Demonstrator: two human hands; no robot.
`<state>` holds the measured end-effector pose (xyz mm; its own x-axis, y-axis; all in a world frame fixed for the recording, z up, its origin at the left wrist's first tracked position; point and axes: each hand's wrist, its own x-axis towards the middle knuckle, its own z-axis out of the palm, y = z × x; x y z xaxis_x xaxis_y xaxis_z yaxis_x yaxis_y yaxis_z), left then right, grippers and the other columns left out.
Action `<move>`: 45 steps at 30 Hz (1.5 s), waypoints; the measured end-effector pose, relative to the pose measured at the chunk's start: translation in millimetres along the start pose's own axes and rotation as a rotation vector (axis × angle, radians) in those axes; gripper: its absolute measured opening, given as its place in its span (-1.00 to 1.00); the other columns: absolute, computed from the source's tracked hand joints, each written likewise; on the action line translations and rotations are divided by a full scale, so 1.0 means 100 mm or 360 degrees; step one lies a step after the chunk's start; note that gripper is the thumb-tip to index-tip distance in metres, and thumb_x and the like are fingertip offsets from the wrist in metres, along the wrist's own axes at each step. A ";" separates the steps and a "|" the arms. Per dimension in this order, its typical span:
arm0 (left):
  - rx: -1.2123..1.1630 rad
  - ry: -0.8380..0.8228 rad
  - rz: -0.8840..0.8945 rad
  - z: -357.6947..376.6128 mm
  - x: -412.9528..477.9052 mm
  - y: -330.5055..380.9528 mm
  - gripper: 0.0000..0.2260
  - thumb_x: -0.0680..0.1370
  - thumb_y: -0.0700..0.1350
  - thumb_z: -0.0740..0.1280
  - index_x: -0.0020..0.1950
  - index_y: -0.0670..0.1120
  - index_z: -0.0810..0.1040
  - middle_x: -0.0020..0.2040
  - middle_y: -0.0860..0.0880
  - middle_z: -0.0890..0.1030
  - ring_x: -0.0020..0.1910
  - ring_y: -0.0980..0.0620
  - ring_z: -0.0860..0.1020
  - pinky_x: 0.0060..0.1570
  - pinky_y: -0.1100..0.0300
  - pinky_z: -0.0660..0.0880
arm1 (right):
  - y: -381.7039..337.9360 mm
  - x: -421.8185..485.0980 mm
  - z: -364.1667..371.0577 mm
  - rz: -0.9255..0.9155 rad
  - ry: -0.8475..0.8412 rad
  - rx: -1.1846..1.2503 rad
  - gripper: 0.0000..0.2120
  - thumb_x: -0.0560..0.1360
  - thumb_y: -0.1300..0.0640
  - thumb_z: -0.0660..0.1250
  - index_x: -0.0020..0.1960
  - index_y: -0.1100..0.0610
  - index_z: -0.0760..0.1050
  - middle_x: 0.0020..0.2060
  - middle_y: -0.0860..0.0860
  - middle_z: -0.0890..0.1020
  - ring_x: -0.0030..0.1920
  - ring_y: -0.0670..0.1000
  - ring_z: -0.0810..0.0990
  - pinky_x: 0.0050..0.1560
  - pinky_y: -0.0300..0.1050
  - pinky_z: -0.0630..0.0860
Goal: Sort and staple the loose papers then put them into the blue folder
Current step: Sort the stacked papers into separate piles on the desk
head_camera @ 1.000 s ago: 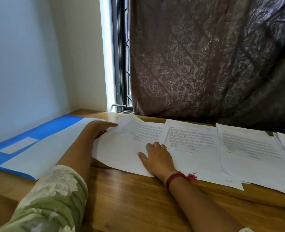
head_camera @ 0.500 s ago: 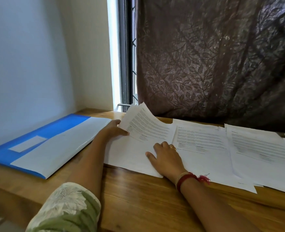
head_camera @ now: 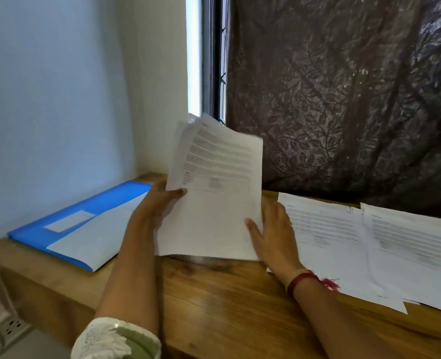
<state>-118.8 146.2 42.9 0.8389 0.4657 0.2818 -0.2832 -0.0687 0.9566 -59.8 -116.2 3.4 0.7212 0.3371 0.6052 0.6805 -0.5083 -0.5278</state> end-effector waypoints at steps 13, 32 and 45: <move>-0.0307 -0.0425 -0.0040 1.14 -0.32 0.07 -0.59 0.53 -0.24 0.38 0.38 -0.16 0.44 0.22 -0.16 0.62 0.17 -0.15 0.61 0.08 -0.04 0.58 | 0.16 0.00 -1.34 0.0709 -0.0159 0.0805 -0.66 0.60 0.20 0.24 0.37 0.09 0.36 0.19 0.00 0.50 0.19 0.03 0.46 0.18 -0.03 0.42; 0.1363 -0.0508 0.0230 2.14 -0.64 -0.49 -0.47 0.57 0.27 0.18 0.46 0.04 0.30 0.47 -0.08 0.29 0.42 -0.10 0.31 0.35 -0.05 0.31 | 1.47 -0.19 -1.64 0.1511 0.0783 0.1736 -0.80 0.59 0.33 0.14 0.09 0.19 0.51 0.14 0.10 0.51 -0.03 0.06 0.54 0.08 -0.17 0.51; 0.1956 -0.0654 -0.0065 2.34 -0.51 -0.66 -0.23 0.38 0.53 0.14 0.44 0.09 0.34 0.48 -0.05 0.33 0.47 -0.17 0.26 0.44 -0.22 0.18 | 1.59 -0.27 -1.63 0.1364 0.0651 0.2495 -0.87 0.57 0.26 0.21 0.09 0.13 0.44 -0.28 0.02 0.58 -0.55 -0.05 0.59 -0.16 -0.02 0.55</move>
<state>-34.4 -79.1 -17.5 0.9791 0.1986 0.0434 0.1720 -0.9230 0.3443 8.2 -335.6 0.7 0.9856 0.0998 -0.1362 -0.1619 0.7872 -0.5950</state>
